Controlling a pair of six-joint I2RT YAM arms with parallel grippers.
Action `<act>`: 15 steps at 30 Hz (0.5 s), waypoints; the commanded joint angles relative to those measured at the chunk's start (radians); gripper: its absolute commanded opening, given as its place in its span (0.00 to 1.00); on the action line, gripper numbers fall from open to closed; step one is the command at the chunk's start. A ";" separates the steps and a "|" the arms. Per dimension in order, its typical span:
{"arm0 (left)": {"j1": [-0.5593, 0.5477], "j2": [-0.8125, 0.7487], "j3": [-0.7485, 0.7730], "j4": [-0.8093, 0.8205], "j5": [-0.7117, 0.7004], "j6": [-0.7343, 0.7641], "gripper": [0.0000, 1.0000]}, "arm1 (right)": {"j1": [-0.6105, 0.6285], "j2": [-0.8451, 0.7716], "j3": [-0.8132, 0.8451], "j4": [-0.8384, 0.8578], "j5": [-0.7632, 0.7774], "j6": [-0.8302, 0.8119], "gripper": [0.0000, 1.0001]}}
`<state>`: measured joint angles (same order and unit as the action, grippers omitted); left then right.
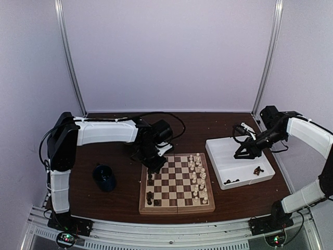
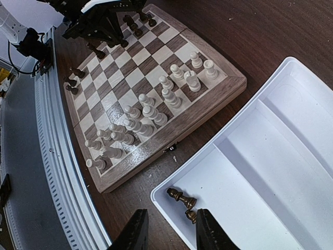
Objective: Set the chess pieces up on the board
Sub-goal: Place the pawn at f7.
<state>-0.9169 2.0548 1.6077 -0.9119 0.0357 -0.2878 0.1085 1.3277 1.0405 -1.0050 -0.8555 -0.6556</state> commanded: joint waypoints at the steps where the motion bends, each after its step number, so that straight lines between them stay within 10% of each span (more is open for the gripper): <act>1: 0.007 0.021 0.005 0.038 -0.014 -0.008 0.11 | -0.006 0.004 -0.004 -0.013 -0.005 -0.012 0.35; 15: 0.010 0.033 0.009 0.045 -0.019 -0.013 0.11 | -0.006 0.006 -0.003 -0.019 -0.010 -0.013 0.35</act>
<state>-0.9169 2.0598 1.6089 -0.8871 0.0292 -0.2886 0.1085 1.3281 1.0405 -1.0058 -0.8558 -0.6582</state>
